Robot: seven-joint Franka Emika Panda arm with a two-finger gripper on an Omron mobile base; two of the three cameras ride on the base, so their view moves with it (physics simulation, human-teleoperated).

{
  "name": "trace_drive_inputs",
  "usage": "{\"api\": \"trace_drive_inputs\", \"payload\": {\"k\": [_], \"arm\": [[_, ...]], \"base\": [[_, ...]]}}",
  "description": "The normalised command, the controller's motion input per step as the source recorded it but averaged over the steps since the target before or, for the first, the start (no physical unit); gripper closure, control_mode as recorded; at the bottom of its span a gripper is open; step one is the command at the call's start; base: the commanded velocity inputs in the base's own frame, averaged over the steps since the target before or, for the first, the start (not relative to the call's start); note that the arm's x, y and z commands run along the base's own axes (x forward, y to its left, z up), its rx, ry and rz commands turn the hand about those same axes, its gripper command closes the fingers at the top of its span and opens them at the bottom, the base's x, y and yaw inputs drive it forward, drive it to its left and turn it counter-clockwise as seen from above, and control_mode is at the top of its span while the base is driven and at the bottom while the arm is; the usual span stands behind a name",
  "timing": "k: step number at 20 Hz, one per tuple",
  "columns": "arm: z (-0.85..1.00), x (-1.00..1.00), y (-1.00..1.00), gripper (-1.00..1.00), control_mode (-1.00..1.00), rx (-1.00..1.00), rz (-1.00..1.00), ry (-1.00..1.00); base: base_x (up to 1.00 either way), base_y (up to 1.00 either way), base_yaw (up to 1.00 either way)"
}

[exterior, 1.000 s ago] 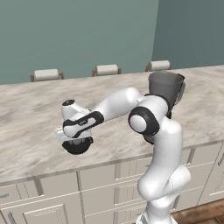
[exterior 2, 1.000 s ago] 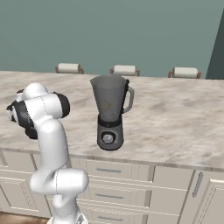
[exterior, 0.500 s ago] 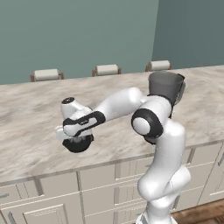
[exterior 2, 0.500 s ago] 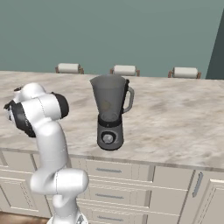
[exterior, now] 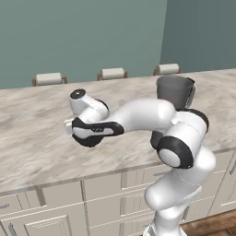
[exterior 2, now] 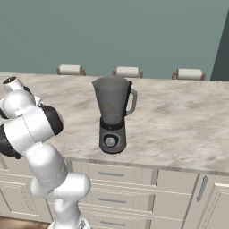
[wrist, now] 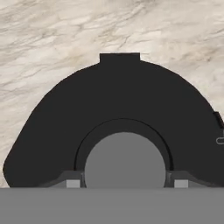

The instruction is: Grab the garlic and lemon from the fridge, place them in the blender, close the lid, and turn on the blender to create a marinade.

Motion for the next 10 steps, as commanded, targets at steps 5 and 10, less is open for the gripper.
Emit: {"api": "trace_drive_inputs", "payload": {"k": [5,10], "arm": [[1.00,0.00,-0.55,1.00,-1.00,-0.02,0.00,-0.21],[1.00,0.00,-0.56,1.00,-1.00,-0.02,0.00,-0.21]], "base": [[0.00,0.00,0.00],[0.00,0.00,0.00]]}}
